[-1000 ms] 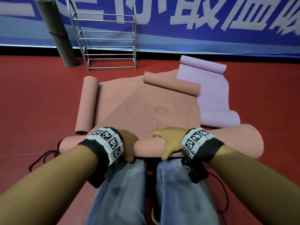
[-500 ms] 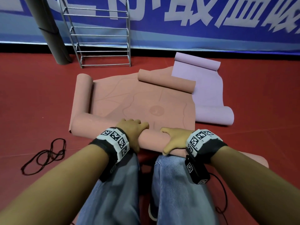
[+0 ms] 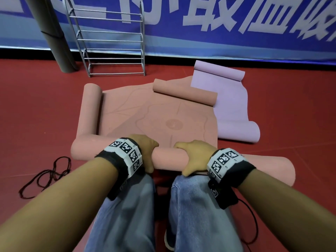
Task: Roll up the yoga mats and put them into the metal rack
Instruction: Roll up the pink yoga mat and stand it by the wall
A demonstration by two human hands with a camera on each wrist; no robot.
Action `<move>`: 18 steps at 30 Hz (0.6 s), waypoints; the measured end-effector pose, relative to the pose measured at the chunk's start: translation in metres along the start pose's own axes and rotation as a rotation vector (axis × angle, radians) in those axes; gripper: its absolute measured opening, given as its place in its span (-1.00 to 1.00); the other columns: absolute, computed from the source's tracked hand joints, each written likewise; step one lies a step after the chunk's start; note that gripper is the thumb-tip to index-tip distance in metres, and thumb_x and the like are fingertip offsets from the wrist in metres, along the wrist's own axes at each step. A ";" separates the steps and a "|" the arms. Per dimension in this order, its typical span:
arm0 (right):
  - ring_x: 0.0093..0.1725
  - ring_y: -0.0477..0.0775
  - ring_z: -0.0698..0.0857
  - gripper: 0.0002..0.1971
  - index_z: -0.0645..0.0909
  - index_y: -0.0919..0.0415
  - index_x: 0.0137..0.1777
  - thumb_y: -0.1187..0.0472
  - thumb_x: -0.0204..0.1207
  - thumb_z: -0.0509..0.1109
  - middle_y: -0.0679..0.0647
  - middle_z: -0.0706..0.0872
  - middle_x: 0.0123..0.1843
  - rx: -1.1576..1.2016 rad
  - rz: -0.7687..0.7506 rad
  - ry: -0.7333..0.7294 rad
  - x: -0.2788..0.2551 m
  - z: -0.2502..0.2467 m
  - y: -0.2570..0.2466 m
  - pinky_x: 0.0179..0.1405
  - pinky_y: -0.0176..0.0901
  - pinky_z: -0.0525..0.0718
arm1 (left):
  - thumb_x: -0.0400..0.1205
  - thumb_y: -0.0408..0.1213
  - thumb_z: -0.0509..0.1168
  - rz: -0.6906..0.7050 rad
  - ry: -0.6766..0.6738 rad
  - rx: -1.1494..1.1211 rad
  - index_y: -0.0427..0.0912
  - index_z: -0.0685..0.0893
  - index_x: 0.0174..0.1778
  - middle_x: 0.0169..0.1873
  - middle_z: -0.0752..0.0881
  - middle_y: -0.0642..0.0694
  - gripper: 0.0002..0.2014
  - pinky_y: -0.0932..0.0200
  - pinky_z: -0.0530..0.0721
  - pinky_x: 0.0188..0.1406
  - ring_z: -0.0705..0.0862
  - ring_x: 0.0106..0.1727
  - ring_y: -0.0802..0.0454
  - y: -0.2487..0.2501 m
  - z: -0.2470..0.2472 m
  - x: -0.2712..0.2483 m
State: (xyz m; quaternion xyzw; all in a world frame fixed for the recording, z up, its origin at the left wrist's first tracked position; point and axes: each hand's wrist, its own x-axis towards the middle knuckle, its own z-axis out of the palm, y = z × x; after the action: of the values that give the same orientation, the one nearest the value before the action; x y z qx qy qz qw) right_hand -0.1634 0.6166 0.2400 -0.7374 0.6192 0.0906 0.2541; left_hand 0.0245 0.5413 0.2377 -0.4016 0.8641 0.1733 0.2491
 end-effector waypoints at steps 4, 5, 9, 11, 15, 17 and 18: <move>-0.02 0.01 0.65 -0.44 0.53 -0.10 0.16 0.13 0.20 0.69 -0.07 0.68 -0.02 0.128 -0.009 -0.124 -0.002 -0.011 0.004 -0.09 -0.22 0.59 | 0.42 -0.46 0.57 0.154 -0.217 -0.173 -0.06 0.67 -0.18 -0.32 0.71 0.03 -0.74 0.29 0.61 -0.32 0.66 -0.33 0.16 -0.011 -0.003 0.000; -0.02 -0.01 0.64 -0.46 0.52 -0.12 0.12 0.15 0.20 0.69 -0.08 0.68 -0.03 0.158 0.002 -0.140 -0.001 -0.011 0.006 -0.08 -0.22 0.59 | 0.38 -0.49 0.58 0.184 -0.219 -0.219 -0.12 0.68 -0.08 -0.32 0.71 0.02 -0.70 0.28 0.61 -0.33 0.65 -0.37 0.18 -0.011 -0.004 -0.002; 0.05 0.03 0.66 -0.46 0.54 -0.15 0.14 0.14 0.20 0.68 -0.10 0.69 -0.01 0.283 0.066 -0.165 0.003 -0.004 0.021 0.09 -0.12 0.63 | 0.08 0.16 0.55 0.093 0.149 -0.001 0.18 0.42 0.34 0.08 0.55 0.07 -0.14 0.05 0.53 0.08 0.55 0.10 0.02 0.000 0.003 -0.004; 0.07 0.03 0.66 -0.44 0.54 -0.13 0.19 0.14 0.23 0.67 -0.08 0.69 0.01 0.298 0.078 -0.184 0.004 0.000 0.022 0.12 -0.11 0.63 | 0.11 0.20 0.60 0.104 0.199 0.088 0.17 0.38 0.37 0.18 0.52 0.04 -0.09 0.00 0.49 0.14 0.53 0.21 -0.06 0.007 0.012 -0.004; 0.20 0.06 0.61 -0.30 0.45 -0.14 0.33 0.01 0.19 0.67 -0.04 0.65 0.19 0.241 0.069 -0.203 0.005 0.002 0.012 0.24 -0.02 0.60 | 0.19 0.11 0.60 0.046 0.169 0.014 0.12 0.44 0.30 0.15 0.57 0.02 -0.22 0.02 0.57 0.13 0.61 0.17 -0.08 0.007 0.018 -0.003; 0.28 0.06 0.50 -0.13 0.38 -0.17 0.43 -0.17 0.08 0.62 -0.05 0.54 0.27 0.113 0.052 -0.142 0.004 -0.001 0.007 0.32 0.04 0.52 | 0.21 0.04 0.60 0.045 0.129 -0.037 0.06 0.47 0.27 0.12 0.61 -0.01 -0.28 0.03 0.65 0.11 0.65 0.11 -0.07 0.003 0.016 -0.002; 0.29 0.07 0.47 -0.10 0.36 -0.16 0.46 -0.20 0.07 0.61 -0.03 0.50 0.27 0.045 0.042 -0.101 0.003 -0.003 0.004 0.33 0.07 0.50 | 0.21 0.01 0.60 0.044 0.114 -0.065 0.03 0.50 0.25 0.09 0.64 -0.02 -0.30 0.04 0.67 0.09 0.66 0.08 -0.06 0.001 0.015 -0.002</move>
State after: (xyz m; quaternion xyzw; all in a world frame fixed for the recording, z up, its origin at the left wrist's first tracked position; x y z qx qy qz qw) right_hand -0.1670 0.6118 0.2398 -0.7130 0.6227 0.1189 0.2995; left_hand 0.0287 0.5506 0.2267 -0.3995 0.8794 0.1837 0.1826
